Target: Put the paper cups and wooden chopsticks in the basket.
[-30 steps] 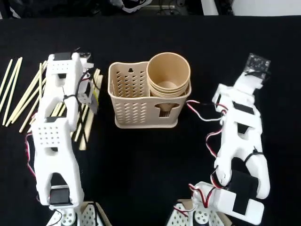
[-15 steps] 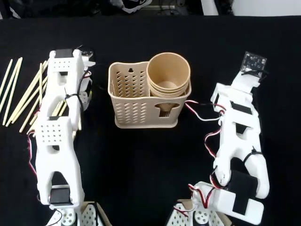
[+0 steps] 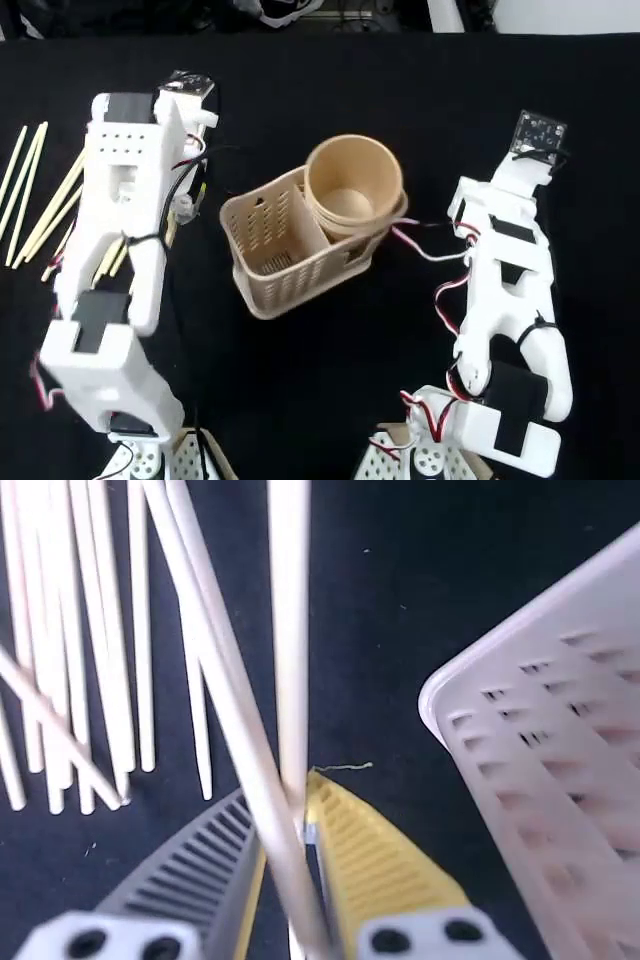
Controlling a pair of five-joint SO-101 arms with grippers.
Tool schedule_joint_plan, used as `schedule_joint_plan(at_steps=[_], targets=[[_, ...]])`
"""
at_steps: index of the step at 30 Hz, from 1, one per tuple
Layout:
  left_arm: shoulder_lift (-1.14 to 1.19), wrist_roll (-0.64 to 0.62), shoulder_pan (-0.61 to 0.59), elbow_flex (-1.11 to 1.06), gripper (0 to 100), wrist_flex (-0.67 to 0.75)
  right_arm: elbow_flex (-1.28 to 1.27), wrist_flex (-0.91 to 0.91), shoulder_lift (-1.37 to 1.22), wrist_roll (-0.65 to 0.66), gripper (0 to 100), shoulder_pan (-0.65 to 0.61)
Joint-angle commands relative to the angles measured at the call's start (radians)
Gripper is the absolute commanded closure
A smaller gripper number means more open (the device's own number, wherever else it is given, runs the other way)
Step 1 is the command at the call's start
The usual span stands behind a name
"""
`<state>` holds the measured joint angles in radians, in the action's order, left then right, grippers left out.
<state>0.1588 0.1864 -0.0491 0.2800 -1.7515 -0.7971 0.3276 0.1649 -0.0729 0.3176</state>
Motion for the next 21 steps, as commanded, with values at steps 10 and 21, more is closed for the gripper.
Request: schedule_joint_plan(at_steps=[10,21], targets=[[-0.175,-0.152,-0.165,0.038,97,0.026,0.002,-0.02,0.002,0.008,98.4,-0.009],[-0.667,-0.221,-0.147,-0.124,97,0.046,0.002,-0.02,0.002,0.008,98.4,-0.011]])
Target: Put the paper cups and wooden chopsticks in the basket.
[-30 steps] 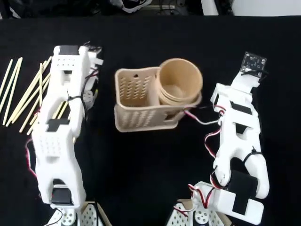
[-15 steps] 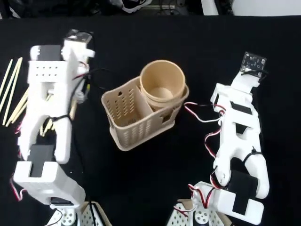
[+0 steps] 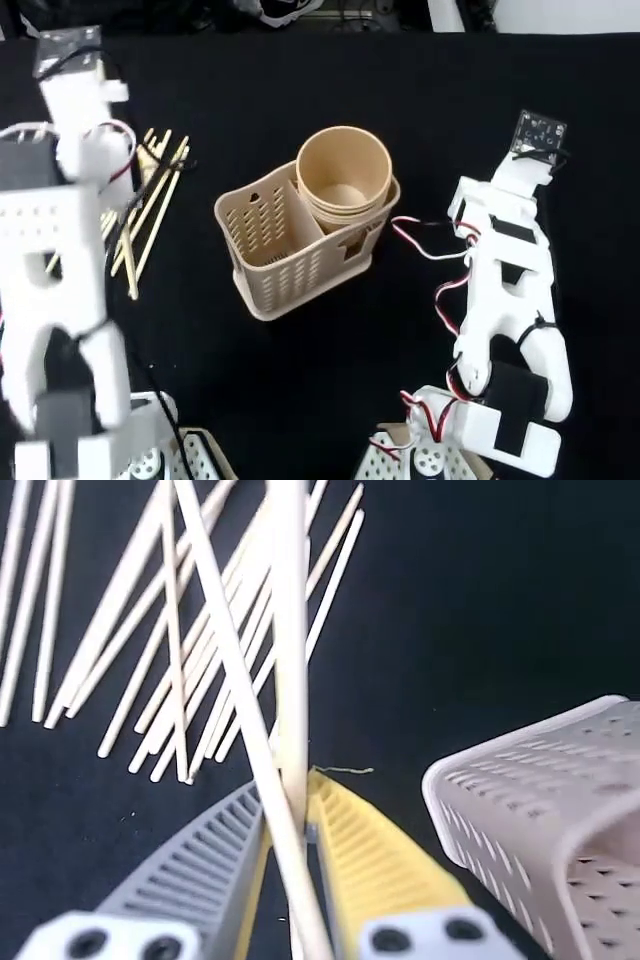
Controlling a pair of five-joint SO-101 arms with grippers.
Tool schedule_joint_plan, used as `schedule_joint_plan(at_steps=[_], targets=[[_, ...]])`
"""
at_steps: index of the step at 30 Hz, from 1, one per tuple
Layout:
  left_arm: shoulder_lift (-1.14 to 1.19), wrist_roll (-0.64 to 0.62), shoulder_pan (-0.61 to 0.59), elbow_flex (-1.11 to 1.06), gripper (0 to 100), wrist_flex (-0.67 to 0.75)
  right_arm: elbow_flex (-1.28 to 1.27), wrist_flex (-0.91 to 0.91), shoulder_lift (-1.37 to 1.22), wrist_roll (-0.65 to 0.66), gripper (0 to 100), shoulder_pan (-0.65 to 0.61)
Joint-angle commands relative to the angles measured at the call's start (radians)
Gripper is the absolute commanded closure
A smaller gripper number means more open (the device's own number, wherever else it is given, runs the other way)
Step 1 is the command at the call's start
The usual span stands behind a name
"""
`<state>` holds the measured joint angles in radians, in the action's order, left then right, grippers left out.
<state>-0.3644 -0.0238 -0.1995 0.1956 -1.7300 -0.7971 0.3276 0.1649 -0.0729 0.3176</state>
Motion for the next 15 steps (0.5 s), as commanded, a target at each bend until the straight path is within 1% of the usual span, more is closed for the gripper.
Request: schedule_joint_plan(at_steps=[1,4,9,10,15], targets=[[-0.187,-0.009,0.004,-0.068,97,0.035,0.002,-0.02,0.002,0.008,98.4,-0.011],[-0.318,-0.009,0.004,-0.143,97,0.078,0.002,-0.02,0.002,0.008,98.4,-0.011],[-0.485,-0.014,0.004,-0.28,97,0.215,0.002,-0.02,0.002,0.008,98.4,-0.011],[-0.511,-0.026,0.005,-0.305,97,0.239,0.002,-0.02,0.002,0.008,98.4,-0.011],[-0.634,-0.172,0.015,-0.358,97,0.321,0.002,-0.02,0.002,0.008,98.4,-0.011]])
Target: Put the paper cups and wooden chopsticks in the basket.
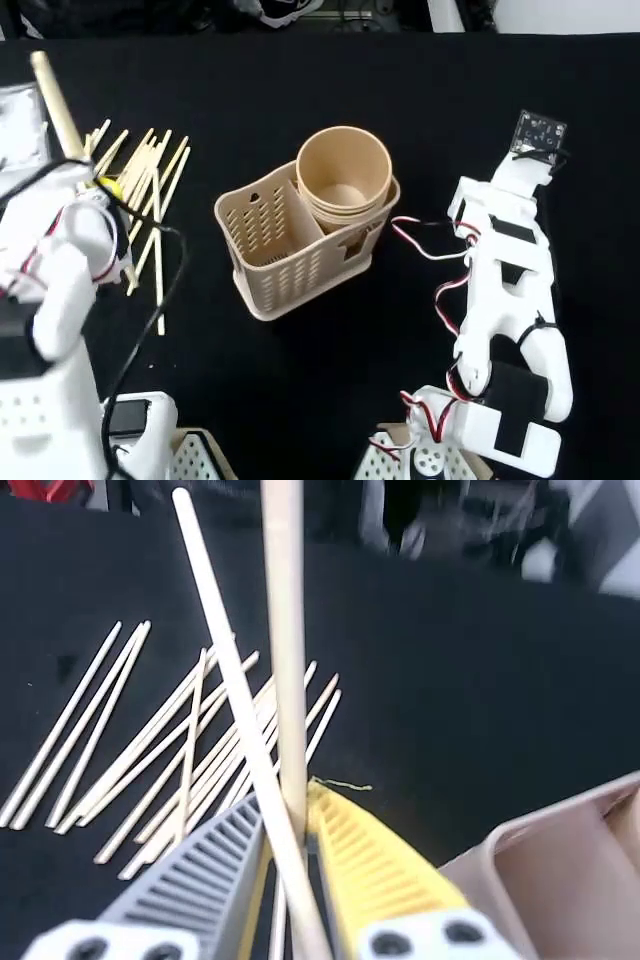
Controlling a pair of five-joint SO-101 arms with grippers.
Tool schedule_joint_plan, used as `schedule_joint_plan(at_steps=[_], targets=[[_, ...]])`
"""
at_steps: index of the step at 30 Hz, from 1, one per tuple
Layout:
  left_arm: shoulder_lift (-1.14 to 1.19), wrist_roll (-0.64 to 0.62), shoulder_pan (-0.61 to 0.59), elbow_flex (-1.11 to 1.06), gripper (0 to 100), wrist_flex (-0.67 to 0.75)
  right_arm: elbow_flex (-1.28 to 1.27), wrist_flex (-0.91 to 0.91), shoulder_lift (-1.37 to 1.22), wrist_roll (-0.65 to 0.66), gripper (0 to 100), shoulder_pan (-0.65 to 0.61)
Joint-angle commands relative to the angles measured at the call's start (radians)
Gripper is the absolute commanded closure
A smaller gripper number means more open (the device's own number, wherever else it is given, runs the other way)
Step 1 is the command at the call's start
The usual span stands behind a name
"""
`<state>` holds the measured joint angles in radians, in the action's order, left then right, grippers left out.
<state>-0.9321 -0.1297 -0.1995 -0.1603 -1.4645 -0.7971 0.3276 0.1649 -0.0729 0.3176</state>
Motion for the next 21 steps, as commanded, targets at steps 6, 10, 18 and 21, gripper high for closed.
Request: schedule_joint_plan(at_steps=[6,10,18,21], targets=[[-0.176,-0.089,0.242,-0.002,97,0.161,0.002,-0.02,0.002,0.008,98.3,-0.011],[-0.232,-0.086,0.461,-0.008,97,0.236,0.004,-0.02,0.002,0.008,98.3,-0.012],[-0.247,-0.051,0.624,-0.156,97,0.387,0.002,-0.017,0.002,0.008,98.3,-0.044],[-0.256,0.014,0.602,-0.323,97,0.523,0.002,-0.017,0.002,0.008,98.3,-0.046]])
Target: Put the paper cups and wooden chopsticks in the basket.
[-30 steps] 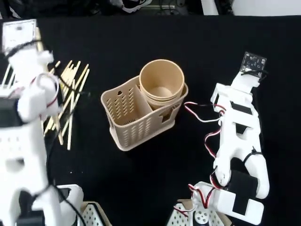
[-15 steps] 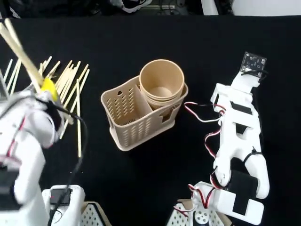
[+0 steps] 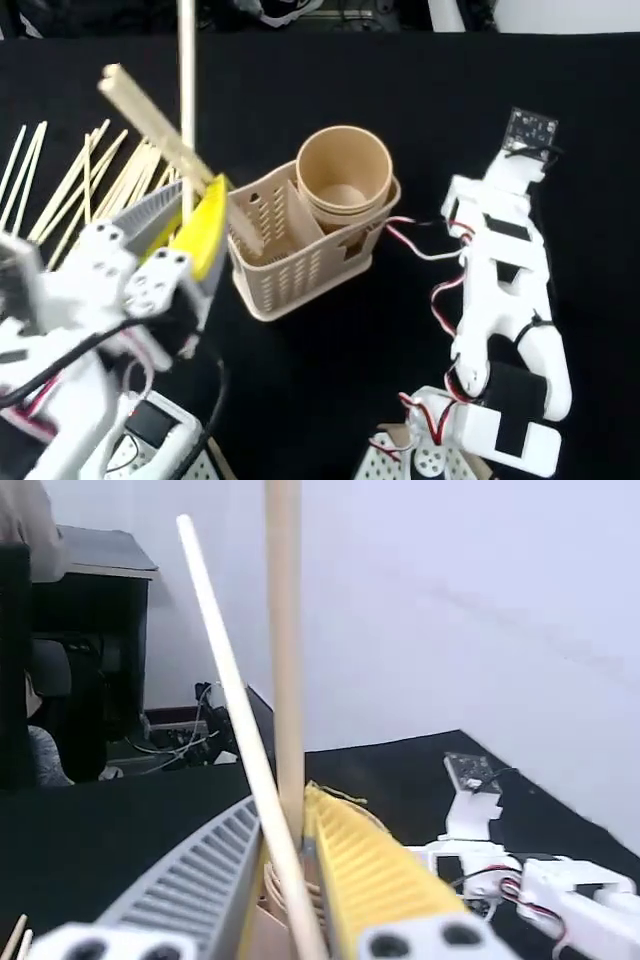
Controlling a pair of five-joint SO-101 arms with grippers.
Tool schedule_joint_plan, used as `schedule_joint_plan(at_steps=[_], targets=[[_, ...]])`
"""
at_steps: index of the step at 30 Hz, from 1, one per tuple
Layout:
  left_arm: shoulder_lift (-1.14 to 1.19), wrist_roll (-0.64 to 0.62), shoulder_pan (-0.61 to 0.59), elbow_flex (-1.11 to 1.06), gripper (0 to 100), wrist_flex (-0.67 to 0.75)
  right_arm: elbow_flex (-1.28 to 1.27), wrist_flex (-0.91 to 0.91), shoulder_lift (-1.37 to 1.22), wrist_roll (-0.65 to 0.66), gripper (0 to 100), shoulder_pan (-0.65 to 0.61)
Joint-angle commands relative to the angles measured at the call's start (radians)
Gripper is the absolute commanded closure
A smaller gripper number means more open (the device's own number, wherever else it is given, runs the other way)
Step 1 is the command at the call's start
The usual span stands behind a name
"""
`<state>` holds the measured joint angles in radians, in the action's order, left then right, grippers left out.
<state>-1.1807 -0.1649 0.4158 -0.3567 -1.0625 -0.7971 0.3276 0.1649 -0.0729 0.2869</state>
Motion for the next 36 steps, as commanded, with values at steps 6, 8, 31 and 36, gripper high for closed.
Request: schedule_joint_plan(at_steps=[6,8,31,36], targets=[[-0.009,0.06,-0.022,-0.338,97,0.322,0.002,-0.018,0.002,0.008,98.3,-0.011],[-0.009,0.06,-0.013,-0.369,97,0.347,0.004,-0.02,0.002,0.008,98.3,-0.011],[-0.009,0.06,-0.012,-0.518,89,0.345,0.008,-0.02,0.002,0.008,98.3,-0.014],[-0.009,0.06,-0.012,-0.513,86,0.292,0.008,-0.02,0.002,0.008,98.3,-0.014]])
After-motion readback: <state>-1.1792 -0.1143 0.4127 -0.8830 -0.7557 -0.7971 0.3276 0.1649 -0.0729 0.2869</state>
